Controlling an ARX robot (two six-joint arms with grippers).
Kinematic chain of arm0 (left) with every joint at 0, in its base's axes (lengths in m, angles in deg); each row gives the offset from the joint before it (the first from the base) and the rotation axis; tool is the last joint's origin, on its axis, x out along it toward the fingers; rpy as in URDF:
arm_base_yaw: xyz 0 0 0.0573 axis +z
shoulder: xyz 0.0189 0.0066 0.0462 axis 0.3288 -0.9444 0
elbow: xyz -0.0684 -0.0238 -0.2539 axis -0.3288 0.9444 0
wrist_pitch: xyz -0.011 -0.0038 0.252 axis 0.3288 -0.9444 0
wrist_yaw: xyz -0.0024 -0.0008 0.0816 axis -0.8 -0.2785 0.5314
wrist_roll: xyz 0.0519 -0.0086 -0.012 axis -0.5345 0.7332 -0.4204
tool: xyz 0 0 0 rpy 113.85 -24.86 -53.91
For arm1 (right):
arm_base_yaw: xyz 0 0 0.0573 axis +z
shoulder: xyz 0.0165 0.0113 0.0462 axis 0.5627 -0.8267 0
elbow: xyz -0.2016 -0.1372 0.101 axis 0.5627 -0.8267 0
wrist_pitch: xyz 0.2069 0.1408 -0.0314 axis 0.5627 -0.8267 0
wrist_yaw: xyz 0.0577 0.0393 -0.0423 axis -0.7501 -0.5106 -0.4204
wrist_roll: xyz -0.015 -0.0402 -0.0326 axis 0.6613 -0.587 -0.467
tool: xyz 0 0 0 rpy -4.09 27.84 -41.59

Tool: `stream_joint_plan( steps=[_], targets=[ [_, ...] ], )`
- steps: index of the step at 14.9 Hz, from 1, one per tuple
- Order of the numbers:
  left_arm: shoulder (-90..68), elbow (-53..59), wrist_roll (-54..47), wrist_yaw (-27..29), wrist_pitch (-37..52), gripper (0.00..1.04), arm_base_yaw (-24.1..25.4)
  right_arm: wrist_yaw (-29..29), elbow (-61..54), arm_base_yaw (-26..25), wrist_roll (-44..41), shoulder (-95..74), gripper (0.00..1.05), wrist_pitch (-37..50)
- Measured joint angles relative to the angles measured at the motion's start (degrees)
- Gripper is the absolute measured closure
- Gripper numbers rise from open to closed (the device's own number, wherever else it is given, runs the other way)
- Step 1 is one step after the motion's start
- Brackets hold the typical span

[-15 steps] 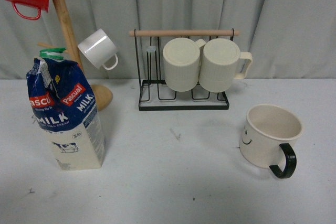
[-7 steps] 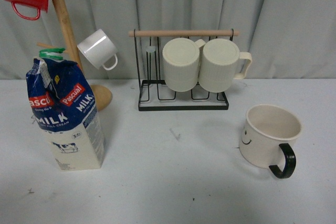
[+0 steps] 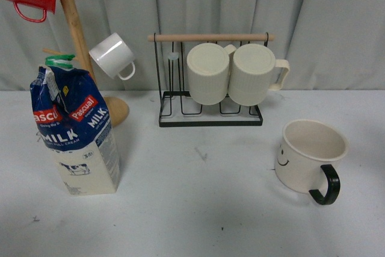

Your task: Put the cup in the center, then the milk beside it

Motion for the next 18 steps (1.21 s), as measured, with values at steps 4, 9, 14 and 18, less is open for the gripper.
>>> stream_joint_plan(
  steps=[4,9,14,18],
  targets=[
    [0.00,0.00,0.00,-0.02,0.00,0.07,0.00,-3.45,21.29,3.23,6.73,-19.45,0.06,-19.45],
    [0.00,0.00,0.00,0.00,0.00,0.07,0.00,-3.30,26.36,5.01,6.80,-27.43,0.06,-26.38],
    [0.00,0.00,0.00,-0.02,0.00,0.07,0.00,-2.97,25.49,5.27,6.60,-28.13,0.33,-25.31],
    [0.00,0.00,0.00,-0.02,0.00,0.07,0.00,-2.58,25.33,5.20,6.40,-28.13,0.79,-25.53]
  ],
)
